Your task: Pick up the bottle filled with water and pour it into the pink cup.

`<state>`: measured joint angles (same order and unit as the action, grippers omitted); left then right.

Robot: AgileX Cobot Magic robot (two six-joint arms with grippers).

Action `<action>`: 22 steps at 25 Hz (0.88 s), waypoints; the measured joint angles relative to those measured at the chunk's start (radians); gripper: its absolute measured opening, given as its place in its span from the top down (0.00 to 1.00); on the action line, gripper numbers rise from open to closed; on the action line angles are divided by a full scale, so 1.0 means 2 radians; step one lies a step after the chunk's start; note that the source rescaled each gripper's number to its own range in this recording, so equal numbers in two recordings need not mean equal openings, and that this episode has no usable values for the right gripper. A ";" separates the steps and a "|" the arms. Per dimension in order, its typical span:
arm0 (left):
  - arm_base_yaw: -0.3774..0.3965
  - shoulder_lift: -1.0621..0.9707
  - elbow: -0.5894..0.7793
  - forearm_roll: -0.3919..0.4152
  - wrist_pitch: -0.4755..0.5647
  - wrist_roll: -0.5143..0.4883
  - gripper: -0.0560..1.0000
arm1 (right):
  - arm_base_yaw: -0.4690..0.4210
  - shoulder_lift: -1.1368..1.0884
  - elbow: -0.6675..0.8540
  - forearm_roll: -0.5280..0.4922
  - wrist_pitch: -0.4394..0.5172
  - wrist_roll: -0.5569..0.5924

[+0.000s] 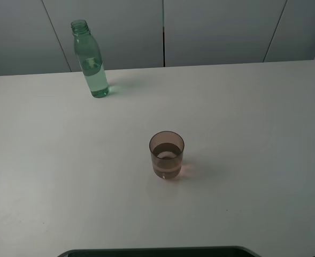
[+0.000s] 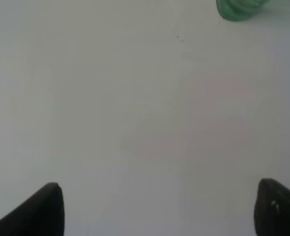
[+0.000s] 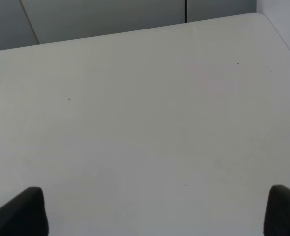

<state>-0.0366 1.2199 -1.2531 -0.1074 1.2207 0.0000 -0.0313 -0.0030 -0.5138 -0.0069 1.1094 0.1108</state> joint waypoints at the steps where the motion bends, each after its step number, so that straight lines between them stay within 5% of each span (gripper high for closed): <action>1: 0.000 -0.019 0.014 0.000 0.001 0.000 0.05 | 0.000 0.000 0.000 0.000 0.000 0.000; 17: 0.000 -0.367 0.269 -0.007 0.000 0.065 0.05 | 0.000 0.000 0.000 0.000 0.000 0.000; 22: 0.000 -0.469 0.323 -0.017 -0.042 0.065 0.05 | 0.000 0.000 0.000 0.000 0.000 0.000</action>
<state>-0.0366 0.2825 -0.6066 -0.1410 1.1374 0.1300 -0.0313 -0.0030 -0.5138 -0.0069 1.1094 0.1108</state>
